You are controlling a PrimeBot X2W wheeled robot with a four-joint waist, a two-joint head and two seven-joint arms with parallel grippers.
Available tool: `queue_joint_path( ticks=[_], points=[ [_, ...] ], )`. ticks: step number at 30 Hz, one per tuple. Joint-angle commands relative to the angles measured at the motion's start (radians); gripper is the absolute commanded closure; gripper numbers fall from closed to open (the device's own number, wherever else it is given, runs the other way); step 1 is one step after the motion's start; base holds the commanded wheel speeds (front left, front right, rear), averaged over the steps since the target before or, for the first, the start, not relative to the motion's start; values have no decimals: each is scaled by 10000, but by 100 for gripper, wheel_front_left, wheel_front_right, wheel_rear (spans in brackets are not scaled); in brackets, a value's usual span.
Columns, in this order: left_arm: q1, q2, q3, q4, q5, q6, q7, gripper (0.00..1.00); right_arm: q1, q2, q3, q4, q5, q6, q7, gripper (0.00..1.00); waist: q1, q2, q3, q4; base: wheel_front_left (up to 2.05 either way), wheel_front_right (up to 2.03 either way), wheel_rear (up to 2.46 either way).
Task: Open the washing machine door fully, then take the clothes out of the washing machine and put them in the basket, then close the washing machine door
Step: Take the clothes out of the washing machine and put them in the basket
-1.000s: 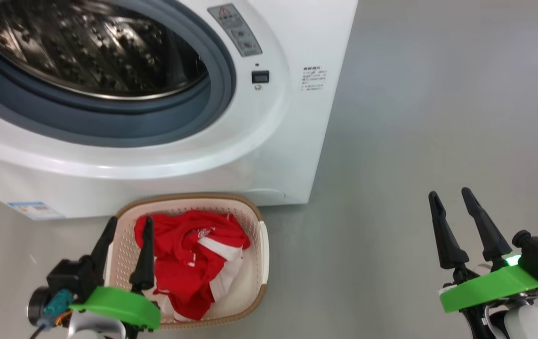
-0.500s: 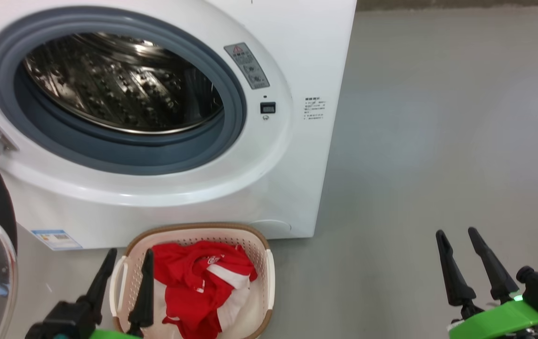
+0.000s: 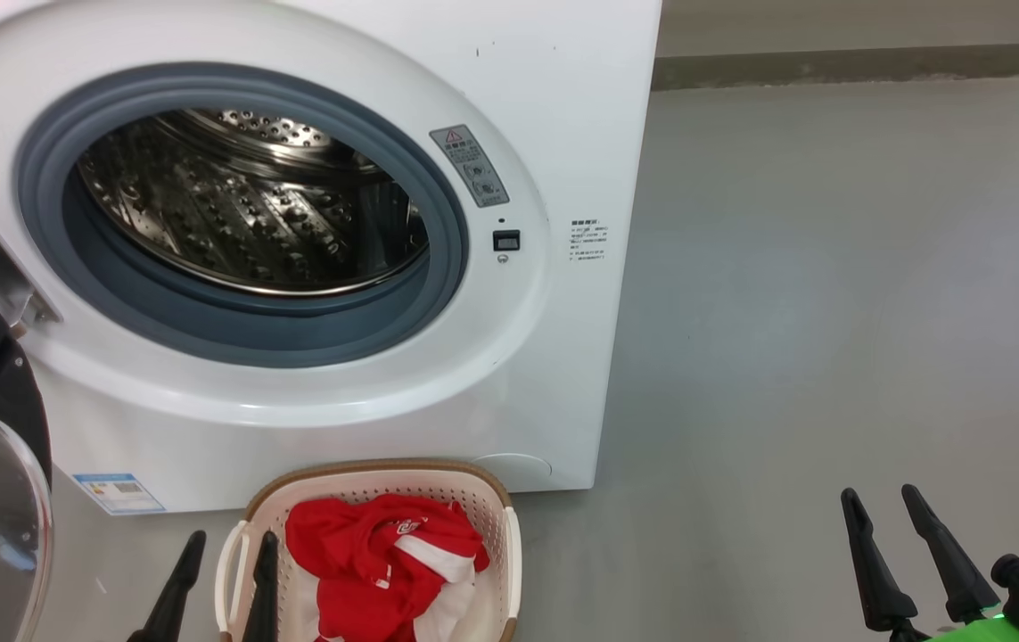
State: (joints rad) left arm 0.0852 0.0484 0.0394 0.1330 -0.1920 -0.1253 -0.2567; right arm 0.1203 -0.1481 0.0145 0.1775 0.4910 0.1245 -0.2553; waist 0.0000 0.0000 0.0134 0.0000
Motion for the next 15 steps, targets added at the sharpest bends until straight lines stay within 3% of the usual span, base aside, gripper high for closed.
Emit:
queue_joint_path(
  ticks=[1, 15],
  points=[
    [-72, 78, 370, -336, 133, -53, -51, 0, -71, -173, 165, -268, -32, 62, -65, 0, 0, 0, -80, -11, 0, 0, 0],
    [109, 30, 327, -438, 201, -53, -51, 0, 120, -147, 87, -325, -47, 62, -65, 0, 0, 0, -185, 33, 0, 0, 0]
  ],
)
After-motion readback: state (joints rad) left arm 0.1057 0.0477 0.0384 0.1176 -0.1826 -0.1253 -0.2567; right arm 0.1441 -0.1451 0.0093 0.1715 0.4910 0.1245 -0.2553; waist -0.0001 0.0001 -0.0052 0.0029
